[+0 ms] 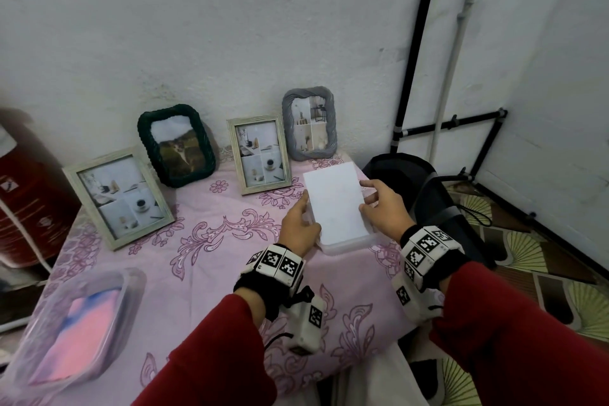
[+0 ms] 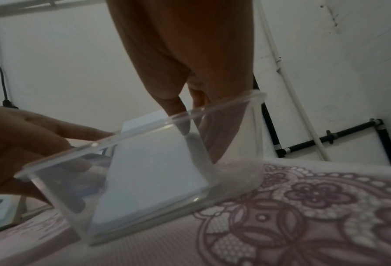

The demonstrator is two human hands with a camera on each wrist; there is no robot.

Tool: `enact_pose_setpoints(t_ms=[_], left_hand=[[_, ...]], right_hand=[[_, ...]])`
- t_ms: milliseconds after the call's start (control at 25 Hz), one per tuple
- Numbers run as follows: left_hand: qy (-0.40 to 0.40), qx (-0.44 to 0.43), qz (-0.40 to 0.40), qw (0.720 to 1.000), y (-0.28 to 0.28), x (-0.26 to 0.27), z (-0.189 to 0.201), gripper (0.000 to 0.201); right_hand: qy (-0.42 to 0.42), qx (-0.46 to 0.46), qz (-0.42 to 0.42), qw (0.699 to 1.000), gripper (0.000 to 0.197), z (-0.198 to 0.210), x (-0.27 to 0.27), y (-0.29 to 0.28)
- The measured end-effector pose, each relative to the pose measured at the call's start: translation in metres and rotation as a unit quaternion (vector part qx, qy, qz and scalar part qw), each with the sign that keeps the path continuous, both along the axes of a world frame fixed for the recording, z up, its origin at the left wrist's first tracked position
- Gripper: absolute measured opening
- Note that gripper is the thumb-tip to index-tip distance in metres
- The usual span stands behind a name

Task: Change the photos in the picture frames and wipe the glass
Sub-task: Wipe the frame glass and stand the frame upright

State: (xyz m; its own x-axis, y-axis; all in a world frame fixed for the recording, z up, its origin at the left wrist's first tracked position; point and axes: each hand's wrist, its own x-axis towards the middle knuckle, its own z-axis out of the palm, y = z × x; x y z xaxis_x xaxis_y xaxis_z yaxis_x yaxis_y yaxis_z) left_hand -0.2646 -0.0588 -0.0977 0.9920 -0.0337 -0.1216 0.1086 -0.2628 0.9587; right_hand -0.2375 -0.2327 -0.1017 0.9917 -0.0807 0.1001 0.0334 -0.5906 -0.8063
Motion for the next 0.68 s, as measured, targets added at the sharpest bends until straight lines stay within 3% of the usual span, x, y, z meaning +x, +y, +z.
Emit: enact_pose_setpoints(t_ms=[360,680], left_hand=[[-0.065,0.023,0.046,0.997,0.014,-0.003,-0.003,0.056],[0.009,0.075,0.043,0.996,0.015,-0.006,-0.006,0.066]], right_hand=[[-0.031,-0.066,0.026,0.997,0.047,-0.003,0.004,0.015],[-0.002,-0.054,0.019,0.998,0.036,0.000,0.006,0.016]])
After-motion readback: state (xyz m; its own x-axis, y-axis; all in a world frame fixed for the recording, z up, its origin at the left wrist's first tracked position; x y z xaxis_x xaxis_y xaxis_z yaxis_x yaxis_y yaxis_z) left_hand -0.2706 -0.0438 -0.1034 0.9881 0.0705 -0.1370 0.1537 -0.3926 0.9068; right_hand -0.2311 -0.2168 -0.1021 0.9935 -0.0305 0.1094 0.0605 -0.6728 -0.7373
